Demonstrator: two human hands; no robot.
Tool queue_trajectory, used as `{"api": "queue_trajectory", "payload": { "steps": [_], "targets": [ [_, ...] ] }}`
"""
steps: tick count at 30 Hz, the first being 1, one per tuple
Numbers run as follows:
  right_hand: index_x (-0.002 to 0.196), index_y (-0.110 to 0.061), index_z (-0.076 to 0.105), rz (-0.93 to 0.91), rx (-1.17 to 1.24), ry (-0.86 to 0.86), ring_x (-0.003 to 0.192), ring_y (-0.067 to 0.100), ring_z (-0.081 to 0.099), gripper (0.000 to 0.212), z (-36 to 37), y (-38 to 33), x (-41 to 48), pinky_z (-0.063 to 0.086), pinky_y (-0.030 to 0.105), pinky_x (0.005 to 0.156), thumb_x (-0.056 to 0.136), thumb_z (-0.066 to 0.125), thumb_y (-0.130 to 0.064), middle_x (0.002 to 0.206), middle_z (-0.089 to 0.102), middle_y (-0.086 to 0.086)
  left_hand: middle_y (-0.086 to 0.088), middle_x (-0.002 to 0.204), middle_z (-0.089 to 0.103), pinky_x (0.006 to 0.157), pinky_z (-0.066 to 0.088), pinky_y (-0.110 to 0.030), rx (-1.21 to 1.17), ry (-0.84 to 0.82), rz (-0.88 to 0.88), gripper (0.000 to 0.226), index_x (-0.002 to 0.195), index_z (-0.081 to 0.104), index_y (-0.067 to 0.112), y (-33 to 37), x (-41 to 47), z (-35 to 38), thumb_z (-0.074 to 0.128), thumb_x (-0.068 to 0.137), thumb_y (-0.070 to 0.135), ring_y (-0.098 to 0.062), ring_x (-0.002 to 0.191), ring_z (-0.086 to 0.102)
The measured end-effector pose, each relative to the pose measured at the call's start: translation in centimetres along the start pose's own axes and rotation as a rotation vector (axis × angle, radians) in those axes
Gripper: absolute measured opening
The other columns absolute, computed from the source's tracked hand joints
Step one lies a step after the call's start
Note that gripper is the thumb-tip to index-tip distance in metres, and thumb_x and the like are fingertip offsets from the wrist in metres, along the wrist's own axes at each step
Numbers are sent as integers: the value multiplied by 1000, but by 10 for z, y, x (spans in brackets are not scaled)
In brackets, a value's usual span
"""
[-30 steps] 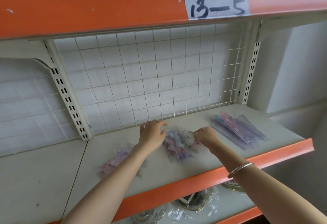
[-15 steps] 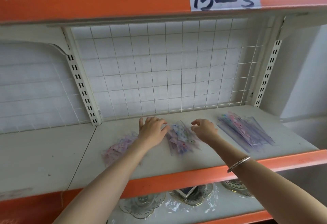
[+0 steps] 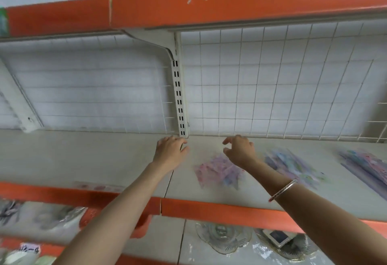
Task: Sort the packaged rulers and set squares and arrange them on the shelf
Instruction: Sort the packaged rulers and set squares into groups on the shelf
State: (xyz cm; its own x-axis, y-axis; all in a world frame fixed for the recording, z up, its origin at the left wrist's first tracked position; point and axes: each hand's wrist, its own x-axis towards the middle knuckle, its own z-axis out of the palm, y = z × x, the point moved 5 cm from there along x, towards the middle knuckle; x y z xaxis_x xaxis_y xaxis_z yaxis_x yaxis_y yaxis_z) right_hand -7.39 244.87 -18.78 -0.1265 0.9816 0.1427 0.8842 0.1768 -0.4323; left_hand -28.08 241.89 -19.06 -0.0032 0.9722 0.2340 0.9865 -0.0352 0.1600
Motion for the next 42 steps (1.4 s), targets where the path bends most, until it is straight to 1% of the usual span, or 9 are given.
{"api": "queue_trajectory", "payload": {
  "steps": [10, 19, 22, 25, 28, 31, 35, 39, 42],
  "targets": [
    [121, -21, 59, -169, 20, -78, 123, 24, 45, 32, 71, -143, 19, 29, 34, 101, 90, 51, -22, 127, 56, 5, -4, 135, 52, 103, 32, -35, 21, -25, -124, 39, 133, 51, 22, -147, -28, -34, 38, 100, 38, -25, 123, 48],
    [117, -23, 61, -305, 35, -206, 121, 23, 46, 28, 132, -238, 4, 30, 33, 98, 90, 55, -27, 125, 57, 3, -3, 139, 49, 106, 33, -34, 9, -117, -149, 41, 136, 48, 23, -232, -65, -47, 42, 99, 39, -23, 127, 44],
    [117, -23, 62, -350, 26, -289, 121, 23, 47, 29, 149, -259, -10, 30, 34, 99, 90, 55, -31, 124, 58, 1, -2, 137, 51, 105, 35, -35, -22, -160, -143, 40, 134, 50, 24, -249, -78, -46, 47, 97, 39, -22, 127, 44],
    [114, -23, 62, -374, 12, -368, 117, 21, 49, 29, 163, -271, -25, 30, 36, 98, 88, 58, -36, 119, 61, 0, 4, 124, 57, 100, 39, -35, -103, -225, -152, 36, 124, 57, 30, -262, -91, -41, 54, 91, 46, -17, 118, 49],
    [111, -22, 64, -375, -15, -416, 112, 19, 52, 29, 172, -277, -36, 33, 37, 97, 87, 61, -38, 116, 61, -2, 11, 113, 62, 96, 39, -34, -90, -299, -139, 30, 113, 62, 33, -264, -98, -39, 58, 88, 50, -13, 109, 52],
    [104, -18, 67, -342, 13, -423, 107, 20, 56, 23, 176, -280, -40, 42, 39, 97, 86, 63, -30, 112, 64, 0, 11, 110, 61, 95, 38, -33, -89, -371, -121, 30, 108, 63, 32, -262, -101, -36, 59, 87, 52, -12, 106, 53],
    [99, -7, 70, -286, 65, -401, 99, 25, 63, 19, 179, -281, -44, 52, 38, 88, 83, 61, -15, 106, 69, 9, 9, 104, 54, 94, 37, -35, -97, -406, -109, 30, 105, 59, 31, -263, -104, -30, 58, 86, 54, -14, 108, 49],
    [97, 8, 68, -238, 116, -435, 94, 32, 66, 25, 184, -282, -48, 55, 44, 82, 80, 54, -4, 100, 70, 20, 6, 107, 52, 91, 35, -36, -88, -422, -103, 21, 102, 55, 31, -262, -104, -26, 54, 90, 49, -18, 113, 41],
    [96, 10, 67, -222, 135, -459, 92, 32, 66, 26, 184, -282, -48, 56, 44, 79, 78, 53, -3, 99, 70, 21, 3, 114, 52, 93, 33, -37, -79, -459, -105, 23, 107, 53, 29, -261, -104, -25, 51, 92, 48, -20, 116, 38]
  ]
}}
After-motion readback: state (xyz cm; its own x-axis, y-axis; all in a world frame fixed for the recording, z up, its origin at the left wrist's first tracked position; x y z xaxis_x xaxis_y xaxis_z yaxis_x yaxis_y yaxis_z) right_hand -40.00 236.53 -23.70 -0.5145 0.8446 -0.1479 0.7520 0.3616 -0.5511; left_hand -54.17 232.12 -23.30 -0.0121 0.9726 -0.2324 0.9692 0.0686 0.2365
